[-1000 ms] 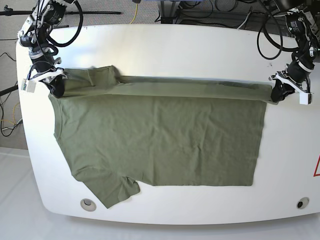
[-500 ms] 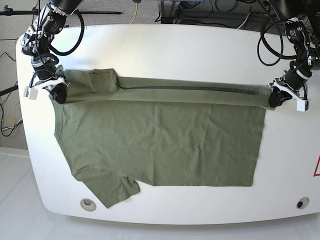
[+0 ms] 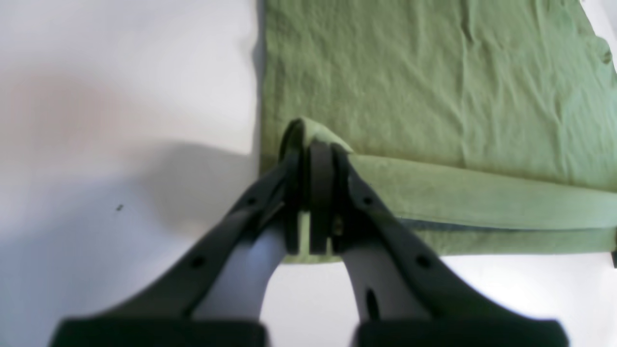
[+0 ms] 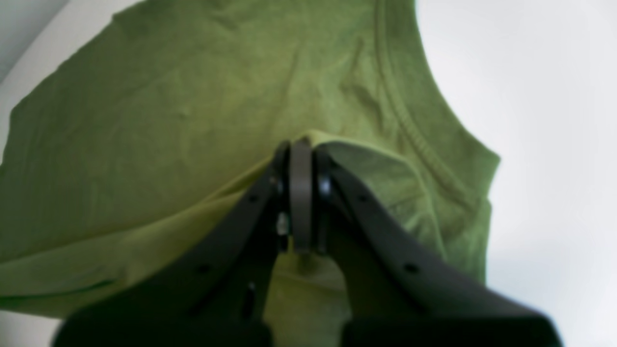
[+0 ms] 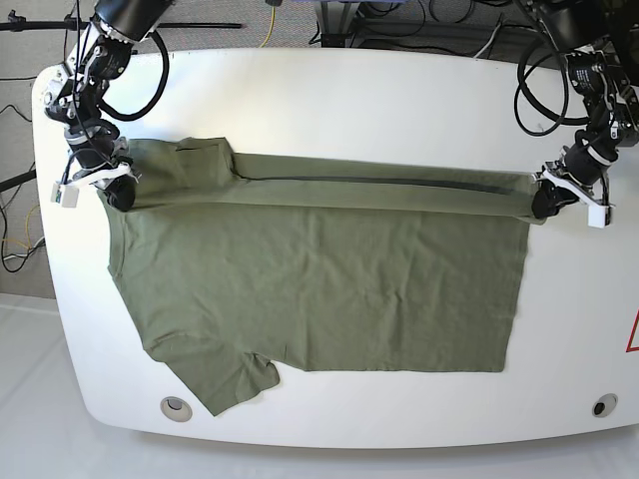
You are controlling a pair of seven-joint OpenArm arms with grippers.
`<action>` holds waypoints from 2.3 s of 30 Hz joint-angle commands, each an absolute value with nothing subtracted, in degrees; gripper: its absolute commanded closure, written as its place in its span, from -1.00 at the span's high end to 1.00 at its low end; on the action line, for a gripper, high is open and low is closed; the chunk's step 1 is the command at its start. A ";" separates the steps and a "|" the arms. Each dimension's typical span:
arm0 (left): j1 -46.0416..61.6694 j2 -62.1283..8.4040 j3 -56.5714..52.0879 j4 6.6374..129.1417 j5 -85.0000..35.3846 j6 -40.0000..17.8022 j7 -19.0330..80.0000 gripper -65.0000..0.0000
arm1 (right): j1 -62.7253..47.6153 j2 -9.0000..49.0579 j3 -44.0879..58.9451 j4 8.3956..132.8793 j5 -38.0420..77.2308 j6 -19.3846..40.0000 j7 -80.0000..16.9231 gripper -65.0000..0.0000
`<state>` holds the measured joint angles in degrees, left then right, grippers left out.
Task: Fold the T-shirt properly
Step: 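Lower the held shoulder edge onto the shirt with both grippers, then open both grippers to release the folded edge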
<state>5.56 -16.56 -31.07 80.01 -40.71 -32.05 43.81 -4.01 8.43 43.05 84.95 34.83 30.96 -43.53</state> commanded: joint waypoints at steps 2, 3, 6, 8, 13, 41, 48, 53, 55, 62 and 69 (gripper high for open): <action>4.62 -17.80 -31.14 80.67 -41.53 -32.23 42.20 -1.00 | -2.35 10.00 43.00 84.97 35.30 30.93 -41.44 -1.00; 4.53 -17.83 -31.01 80.61 -41.39 -32.17 42.09 -1.00 | -2.16 10.10 42.91 84.77 35.16 30.84 -41.41 -1.00; 3.33 -17.77 -30.53 79.79 -39.59 -31.39 41.85 -1.00 | -0.83 10.71 42.45 83.35 35.75 30.37 -41.49 -1.00; 3.17 -17.80 -30.40 79.67 -39.09 -30.99 41.72 -1.00 | -0.51 10.85 42.35 82.87 35.67 30.22 -41.51 -1.00; 2.90 -17.88 -30.28 79.36 -38.47 -29.43 41.47 -1.00 | 0.00 11.05 42.11 82.02 35.60 30.02 -41.57 -1.00; 3.38 -18.20 -29.95 78.50 -39.03 -29.10 41.31 -0.10 | -0.75 10.78 41.44 83.69 32.91 30.98 -41.47 -0.35; 3.11 -18.40 -29.49 78.56 -38.35 -29.52 40.60 -0.20 | -0.89 12.26 40.19 84.52 33.71 31.02 -41.29 -0.33; 2.93 -18.37 -29.40 78.49 -38.20 -29.50 40.45 -0.28 | -1.03 12.76 39.62 84.79 34.05 31.00 -40.98 -0.29; 2.90 -18.37 -29.30 78.46 -38.21 -29.50 40.43 -0.30 | -1.02 12.88 39.54 84.67 34.10 31.03 -40.94 -0.28; 3.01 -18.25 -28.82 78.36 -38.37 -29.57 40.15 -0.40 | -0.13 12.75 40.84 83.66 33.40 31.01 -40.85 -0.16; 2.33 -18.21 -28.20 78.49 -36.70 -29.78 39.97 -0.33 | 0.27 12.77 40.47 84.34 32.37 31.56 -40.79 -0.05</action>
<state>3.60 -17.26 -28.10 77.58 -36.53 -29.26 41.08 -0.84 11.77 40.47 82.83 31.62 30.57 -42.26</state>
